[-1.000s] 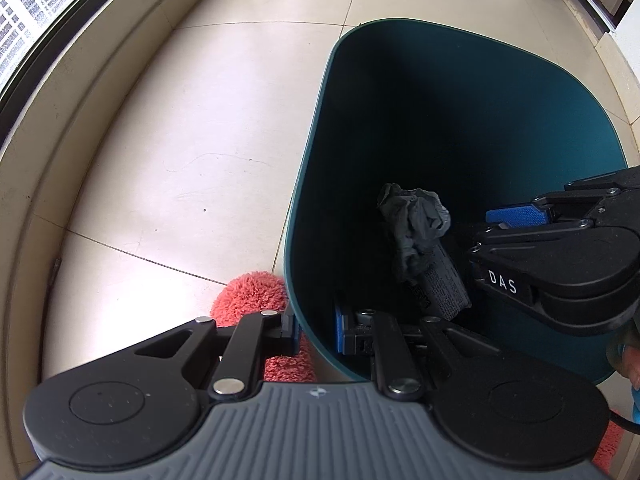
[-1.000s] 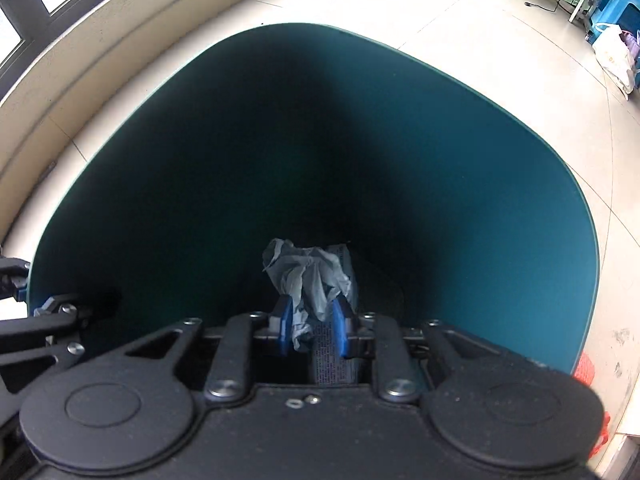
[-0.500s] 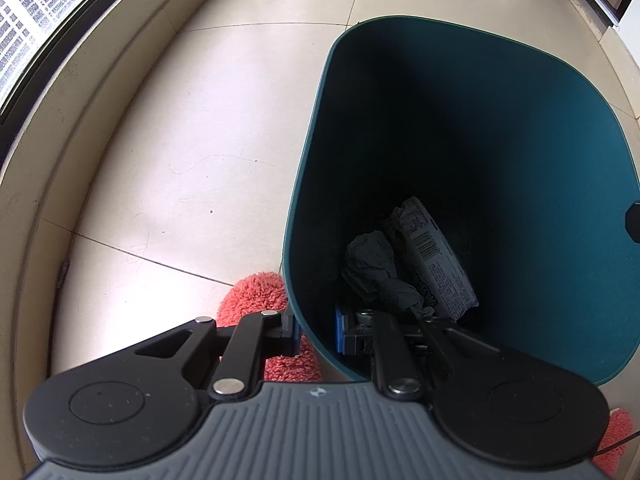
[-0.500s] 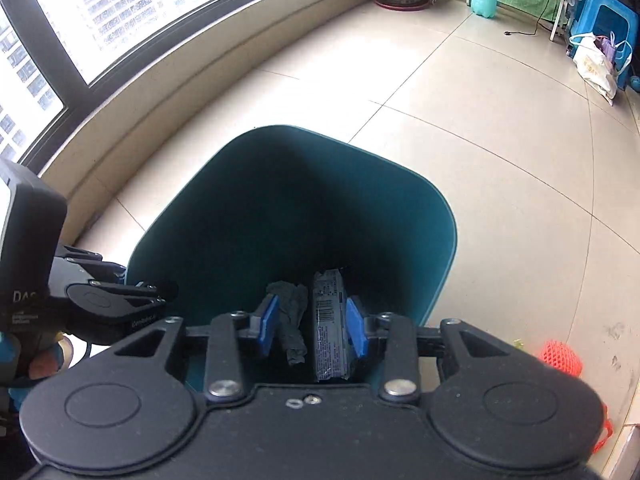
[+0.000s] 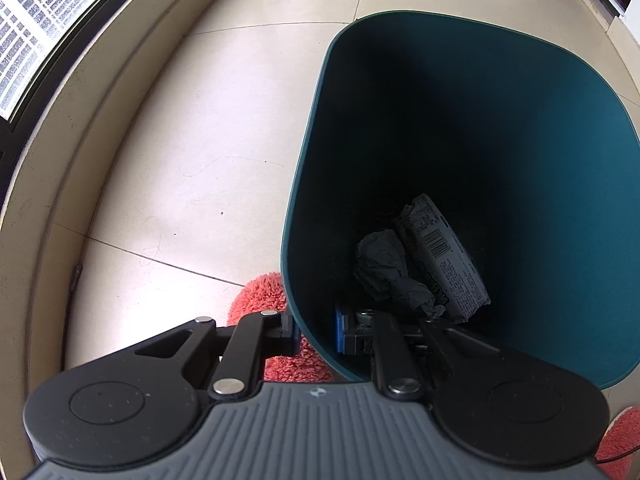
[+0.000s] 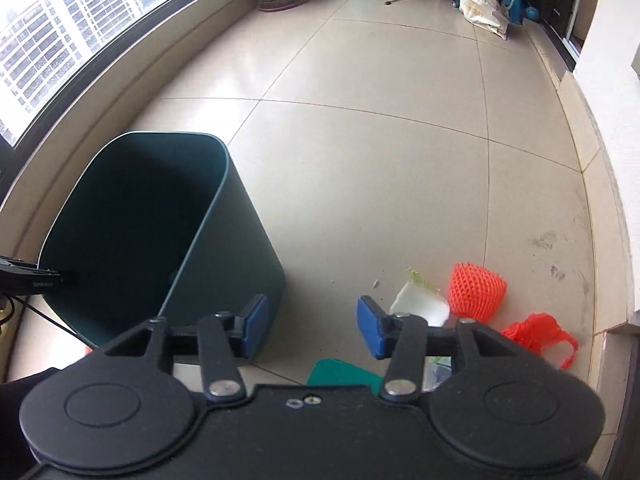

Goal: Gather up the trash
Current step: 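Lower right tool to the teal cloth and grasp its edge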

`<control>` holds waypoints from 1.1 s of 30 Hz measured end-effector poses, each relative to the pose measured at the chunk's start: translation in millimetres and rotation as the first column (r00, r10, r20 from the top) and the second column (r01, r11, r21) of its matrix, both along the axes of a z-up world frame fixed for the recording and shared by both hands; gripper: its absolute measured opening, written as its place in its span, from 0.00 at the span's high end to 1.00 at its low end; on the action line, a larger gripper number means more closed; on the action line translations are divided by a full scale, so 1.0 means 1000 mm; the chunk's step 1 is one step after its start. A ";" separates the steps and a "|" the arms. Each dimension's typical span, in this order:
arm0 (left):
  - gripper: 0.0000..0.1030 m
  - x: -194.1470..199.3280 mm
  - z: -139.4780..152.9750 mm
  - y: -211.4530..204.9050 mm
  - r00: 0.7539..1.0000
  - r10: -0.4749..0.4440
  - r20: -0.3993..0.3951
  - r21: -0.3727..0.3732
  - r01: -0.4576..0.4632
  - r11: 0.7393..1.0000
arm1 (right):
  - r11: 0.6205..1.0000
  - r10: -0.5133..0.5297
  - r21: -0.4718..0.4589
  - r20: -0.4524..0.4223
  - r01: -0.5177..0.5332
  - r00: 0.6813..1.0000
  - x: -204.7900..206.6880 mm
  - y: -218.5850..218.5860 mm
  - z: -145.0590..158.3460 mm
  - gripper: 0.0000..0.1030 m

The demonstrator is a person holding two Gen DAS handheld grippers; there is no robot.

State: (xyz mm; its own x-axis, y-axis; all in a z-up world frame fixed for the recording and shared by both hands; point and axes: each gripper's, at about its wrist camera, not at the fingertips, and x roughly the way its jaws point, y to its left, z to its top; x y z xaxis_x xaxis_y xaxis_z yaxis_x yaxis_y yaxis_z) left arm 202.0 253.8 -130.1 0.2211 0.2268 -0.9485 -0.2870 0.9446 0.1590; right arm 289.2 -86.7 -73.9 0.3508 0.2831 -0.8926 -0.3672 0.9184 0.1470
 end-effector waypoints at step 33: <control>0.86 0.001 0.002 0.010 1.000 -0.003 -0.002 -0.044 0.003 0.999 | 0.981 -0.191 -0.057 -0.388 0.184 0.902 -0.005 -0.038 -0.260 0.06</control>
